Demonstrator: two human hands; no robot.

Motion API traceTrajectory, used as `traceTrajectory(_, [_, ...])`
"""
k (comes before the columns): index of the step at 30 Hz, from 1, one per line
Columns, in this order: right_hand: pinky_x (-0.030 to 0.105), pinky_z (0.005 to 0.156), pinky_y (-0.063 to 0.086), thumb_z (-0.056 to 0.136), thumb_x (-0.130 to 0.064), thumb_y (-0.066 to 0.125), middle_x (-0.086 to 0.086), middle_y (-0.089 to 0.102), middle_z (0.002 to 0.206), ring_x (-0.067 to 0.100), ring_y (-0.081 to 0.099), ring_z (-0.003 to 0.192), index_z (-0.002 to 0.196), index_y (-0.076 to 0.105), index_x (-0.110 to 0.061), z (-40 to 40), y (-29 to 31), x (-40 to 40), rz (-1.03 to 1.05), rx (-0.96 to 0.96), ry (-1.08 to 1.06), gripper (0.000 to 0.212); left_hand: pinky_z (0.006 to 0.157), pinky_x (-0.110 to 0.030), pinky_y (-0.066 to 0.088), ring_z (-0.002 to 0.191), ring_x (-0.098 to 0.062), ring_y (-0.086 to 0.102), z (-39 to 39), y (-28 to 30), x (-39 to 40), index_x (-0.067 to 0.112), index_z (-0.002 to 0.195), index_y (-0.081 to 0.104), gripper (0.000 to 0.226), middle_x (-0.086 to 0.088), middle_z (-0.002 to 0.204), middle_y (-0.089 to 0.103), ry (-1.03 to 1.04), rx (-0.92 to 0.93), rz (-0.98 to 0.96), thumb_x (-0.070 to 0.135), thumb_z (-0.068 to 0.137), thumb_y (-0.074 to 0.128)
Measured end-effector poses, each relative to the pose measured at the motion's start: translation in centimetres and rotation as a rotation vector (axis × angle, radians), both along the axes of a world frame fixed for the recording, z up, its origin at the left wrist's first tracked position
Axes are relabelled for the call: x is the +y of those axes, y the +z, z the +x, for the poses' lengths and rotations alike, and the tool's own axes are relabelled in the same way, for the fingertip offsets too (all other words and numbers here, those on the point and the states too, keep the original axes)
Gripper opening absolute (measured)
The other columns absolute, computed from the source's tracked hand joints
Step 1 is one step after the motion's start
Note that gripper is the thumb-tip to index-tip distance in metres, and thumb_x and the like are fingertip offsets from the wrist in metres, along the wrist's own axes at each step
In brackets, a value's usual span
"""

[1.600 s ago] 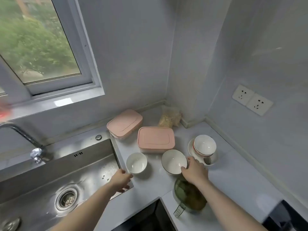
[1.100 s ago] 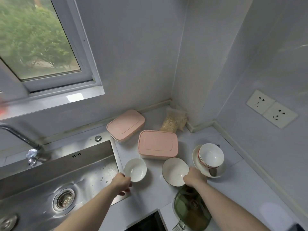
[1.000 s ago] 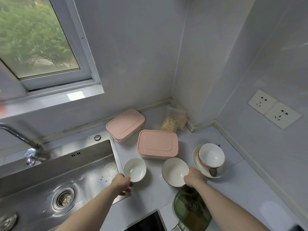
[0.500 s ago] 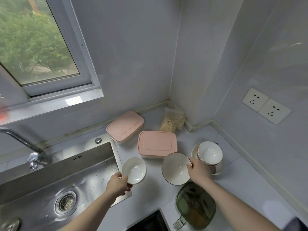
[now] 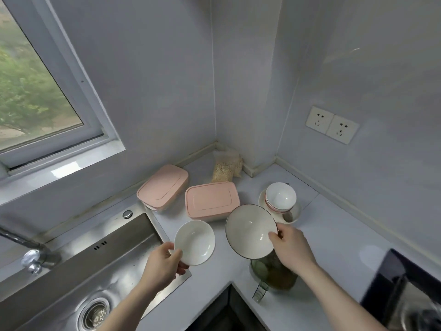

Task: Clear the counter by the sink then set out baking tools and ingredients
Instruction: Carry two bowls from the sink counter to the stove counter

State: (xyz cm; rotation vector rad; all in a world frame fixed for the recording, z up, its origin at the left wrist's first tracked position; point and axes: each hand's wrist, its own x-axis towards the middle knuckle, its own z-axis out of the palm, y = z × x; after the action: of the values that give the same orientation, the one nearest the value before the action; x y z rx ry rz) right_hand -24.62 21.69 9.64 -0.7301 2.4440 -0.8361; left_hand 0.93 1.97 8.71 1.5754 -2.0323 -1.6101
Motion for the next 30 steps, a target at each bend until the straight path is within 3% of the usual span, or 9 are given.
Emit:
traceTrajectory(4, [0.035,0.061,0.049,0.093,-0.03,0.053,-0.004,0.065,0.073,0.02,0.061,0.072,0.077,0.062,-0.021,3.0,0.8,2.9,0.023,-0.023,-0.119,0.02,0.059,-0.031,0.047,0.063,-0.022,0.071,0.2,0.6,0.1,0.011,0.1,0.064,0.013,-0.009,0.071,0.076,-0.116,-0.012,0.01,0.016,0.095,0.052])
traceTrajectory(9, [0.032,0.053,0.03,0.092,-0.018,0.056,-0.008,0.047,0.049,0.016,0.041,0.054,0.06,0.045,-0.025,7.8,1.7,6.5,0.016,-0.057,-0.311,0.035,0.061,-0.03,0.05,0.065,-0.02,0.073,0.7,1.3,0.0,0.015,0.101,0.061,0.013,-0.003,0.071,0.077,-0.277,-0.043,-0.02,0.02,0.094,0.052])
traceTrajectory(15, [0.033,0.054,0.033,0.093,-0.019,0.056,-0.002,0.054,0.057,0.02,0.044,0.056,0.068,0.056,-0.013,13.5,2.4,11.6,0.03,-0.084,-0.497,0.025,0.067,-0.035,0.055,0.067,-0.018,0.074,1.8,0.7,1.4,0.021,0.101,0.059,0.01,0.001,0.071,0.077,-0.428,-0.044,-0.021,0.026,0.095,0.052])
traceTrajectory(18, [0.033,0.056,0.036,0.092,-0.018,0.057,0.001,0.059,0.061,0.022,0.05,0.06,0.072,0.06,-0.014,16.5,2.4,15.1,0.039,-0.075,-0.603,0.021,0.063,-0.031,0.052,0.066,-0.018,0.074,1.9,0.9,3.8,0.017,0.103,0.06,0.012,-0.002,0.07,0.077,-0.526,-0.023,-0.005,0.024,0.096,0.053])
traceTrajectory(25, [0.032,0.055,0.034,0.092,-0.013,0.056,-0.001,0.053,0.06,0.017,0.045,0.058,0.071,0.056,-0.01,21.9,2.6,25.0,-0.026,-0.091,-0.834,0.022,0.055,-0.023,0.049,0.064,-0.017,0.074,0.2,2.4,11.8,0.015,0.105,0.061,0.013,-0.003,0.07,0.077,-0.761,0.012,-0.003,0.018,0.096,0.052])
traceTrajectory(30, [0.034,0.059,0.037,0.09,-0.018,0.057,0.006,0.06,0.063,0.024,0.051,0.062,0.078,0.06,-0.008,24.7,2.6,33.3,-0.053,-0.063,-0.981,0.016,0.062,-0.029,0.051,0.066,-0.021,0.075,-2.1,3.1,19.7,0.013,0.108,0.061,0.016,-0.004,0.07,0.077,-0.88,0.029,0.01,0.017,0.095,0.053])
